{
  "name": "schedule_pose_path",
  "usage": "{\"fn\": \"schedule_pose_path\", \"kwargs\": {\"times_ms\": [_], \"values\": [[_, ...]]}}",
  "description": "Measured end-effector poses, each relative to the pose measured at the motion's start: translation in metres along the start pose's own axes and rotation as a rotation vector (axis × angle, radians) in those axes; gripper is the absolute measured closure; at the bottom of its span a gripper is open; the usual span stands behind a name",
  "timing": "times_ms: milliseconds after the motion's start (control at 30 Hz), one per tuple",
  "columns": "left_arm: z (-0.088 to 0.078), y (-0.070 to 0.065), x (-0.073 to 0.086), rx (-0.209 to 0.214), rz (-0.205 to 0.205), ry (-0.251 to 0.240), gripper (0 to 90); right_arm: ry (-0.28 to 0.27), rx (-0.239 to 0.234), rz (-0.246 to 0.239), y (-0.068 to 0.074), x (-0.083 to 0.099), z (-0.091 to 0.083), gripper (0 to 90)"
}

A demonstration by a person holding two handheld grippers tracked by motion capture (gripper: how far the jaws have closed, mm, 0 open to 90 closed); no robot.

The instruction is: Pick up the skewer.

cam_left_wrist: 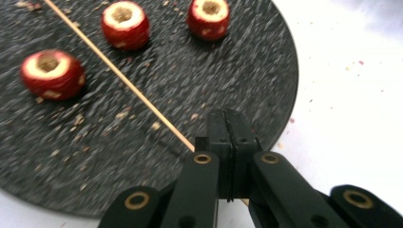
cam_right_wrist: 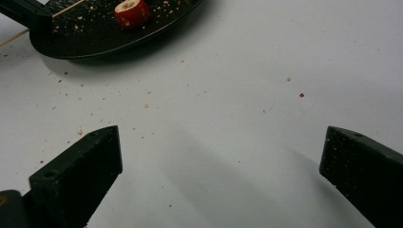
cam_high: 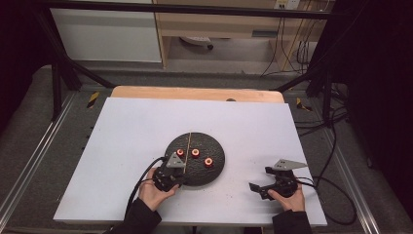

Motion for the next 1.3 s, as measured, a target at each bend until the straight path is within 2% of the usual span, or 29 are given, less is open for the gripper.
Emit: {"fn": "schedule_pose_path", "kwargs": {"times_ms": [567,667,767,800,833,867,900,1033,1300], "values": [[-0.013,0.019,0.01,-0.064,-0.023,0.006,89.7,0.0,0.0,0.001,0.0,0.0,0.0,1.3],[-0.018,0.021,0.008,-0.074,-0.031,-0.01,89.5,-0.002,-0.001,0.002,0.0,0.0,0.0,1.3],[-0.025,0.026,0.002,-0.09,-0.044,-0.01,77.8,-0.002,-0.001,0.002,0.0,0.0,0.0,1.2],[-0.027,0.029,0.0,-0.1,-0.049,-0.009,77.8,-0.002,-0.001,0.002,0.0,0.0,0.0,1.2],[-0.028,0.031,-0.002,-0.107,-0.056,-0.001,70.1,-0.002,0.001,0.001,0.0,0.0,0.0,1.1],[-0.029,0.033,-0.004,-0.112,-0.061,0.006,70.1,-0.001,0.001,0.002,0.0,0.0,0.0,1.1],[-0.029,0.035,-0.005,-0.119,-0.068,0.017,62.5,-0.001,0.0,0.002,0.0,0.0,0.0,1.1],[-0.024,0.041,-0.01,-0.14,-0.105,0.062,58.2,-0.004,-0.004,0.004,0.0,0.0,0.0,1.1],[-0.012,0.039,-0.019,-0.177,-0.132,0.116,62.2,-0.004,-0.004,0.004,0.0,0.0,0.0,1.1]]}}
Point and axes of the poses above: each handheld gripper's, and its own axes: z roughly forward along the jaws, x roughly out of its underside, y roughly to its left, the point moved 6 cm from there along z, roughly forward along the jaws, and after that the axes turned 8 degrees about y, right-handed, at the moved point
